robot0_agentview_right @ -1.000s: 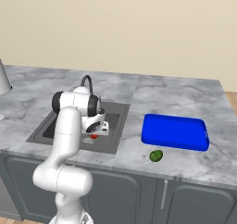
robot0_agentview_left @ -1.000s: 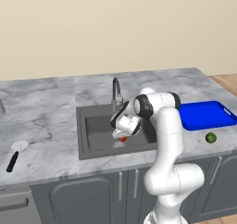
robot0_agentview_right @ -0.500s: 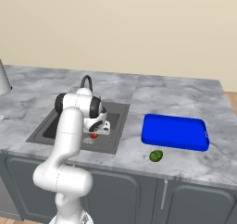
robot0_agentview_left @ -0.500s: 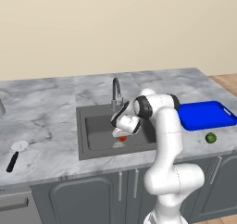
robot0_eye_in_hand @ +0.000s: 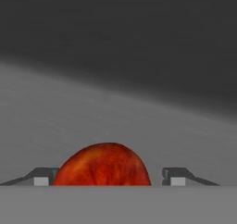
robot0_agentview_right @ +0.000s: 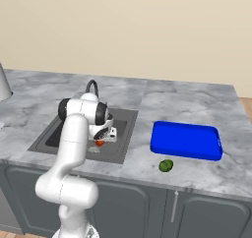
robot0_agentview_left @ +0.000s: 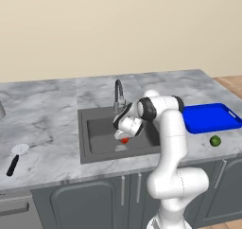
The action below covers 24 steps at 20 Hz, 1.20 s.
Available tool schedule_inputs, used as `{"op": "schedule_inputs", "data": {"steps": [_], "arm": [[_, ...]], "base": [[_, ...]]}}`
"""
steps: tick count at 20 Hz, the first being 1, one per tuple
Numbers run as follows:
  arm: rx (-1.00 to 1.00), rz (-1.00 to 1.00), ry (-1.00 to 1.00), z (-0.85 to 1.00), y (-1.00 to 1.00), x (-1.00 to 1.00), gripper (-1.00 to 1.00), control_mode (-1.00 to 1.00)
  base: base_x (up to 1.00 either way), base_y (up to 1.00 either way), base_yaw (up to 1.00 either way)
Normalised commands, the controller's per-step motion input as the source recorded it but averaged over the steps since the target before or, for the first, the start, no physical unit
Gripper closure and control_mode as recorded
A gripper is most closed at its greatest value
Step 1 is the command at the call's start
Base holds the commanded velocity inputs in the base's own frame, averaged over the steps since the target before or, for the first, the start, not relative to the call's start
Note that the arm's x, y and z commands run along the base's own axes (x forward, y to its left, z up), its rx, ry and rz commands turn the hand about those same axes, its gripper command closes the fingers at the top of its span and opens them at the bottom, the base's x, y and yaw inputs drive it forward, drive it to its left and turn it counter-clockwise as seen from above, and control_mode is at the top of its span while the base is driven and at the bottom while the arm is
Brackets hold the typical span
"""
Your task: Pick up all produce items and place them in the sink. Turn on the sink faucet to wash them. Then turn the sink off and put them in the tray.
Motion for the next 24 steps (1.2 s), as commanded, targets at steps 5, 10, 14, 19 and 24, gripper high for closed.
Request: {"op": "schedule_inputs", "data": {"steps": [5,10,14,19,24], "arm": [[0.00,0.00,-0.10,0.19,0.00,-0.22,-1.00,-1.00],[0.00,0.00,-0.05,0.24,0.00,-0.13,-1.00,-1.00],[0.00,0.00,-0.01,0.24,0.00,-0.06,-1.00,-1.00],[0.00,0.00,-0.01,0.47,-0.06,-0.18,-1.00,-1.00],[0.00,0.00,-0.02,0.67,-0.15,-0.29,-1.00,-1.00]], "base": [[0.00,0.00,0.00],[0.00,0.00,0.00],[0.00,0.00,0.00],[0.00,0.00,0.00],[0.00,0.00,0.00]]}}
